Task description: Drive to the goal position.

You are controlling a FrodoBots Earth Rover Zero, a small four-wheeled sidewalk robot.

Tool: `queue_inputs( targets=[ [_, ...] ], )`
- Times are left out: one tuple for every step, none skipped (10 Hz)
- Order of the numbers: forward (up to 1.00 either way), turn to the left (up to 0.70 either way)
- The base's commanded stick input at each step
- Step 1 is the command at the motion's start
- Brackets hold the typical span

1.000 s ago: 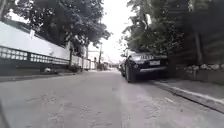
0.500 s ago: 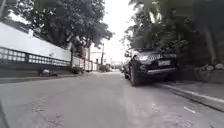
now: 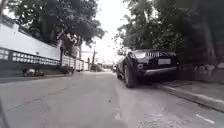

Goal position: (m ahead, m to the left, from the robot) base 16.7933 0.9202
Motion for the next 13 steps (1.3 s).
queue_inputs(
  targets=[
    [0.97, 0.0],
    [0.96, 0.0],
    [0.97, 0.0],
    [0.98, 0.0],
    [0.97, 0.0],
    [0.97, 0.0],
    [0.97, 0.0],
    [0.97, 0.0],
    [0.98, 0.0],
    [0.97, 0.0],
    [0.97, 0.0],
    [0.97, 0.0],
    [0.97, 0.0]
  ],
)
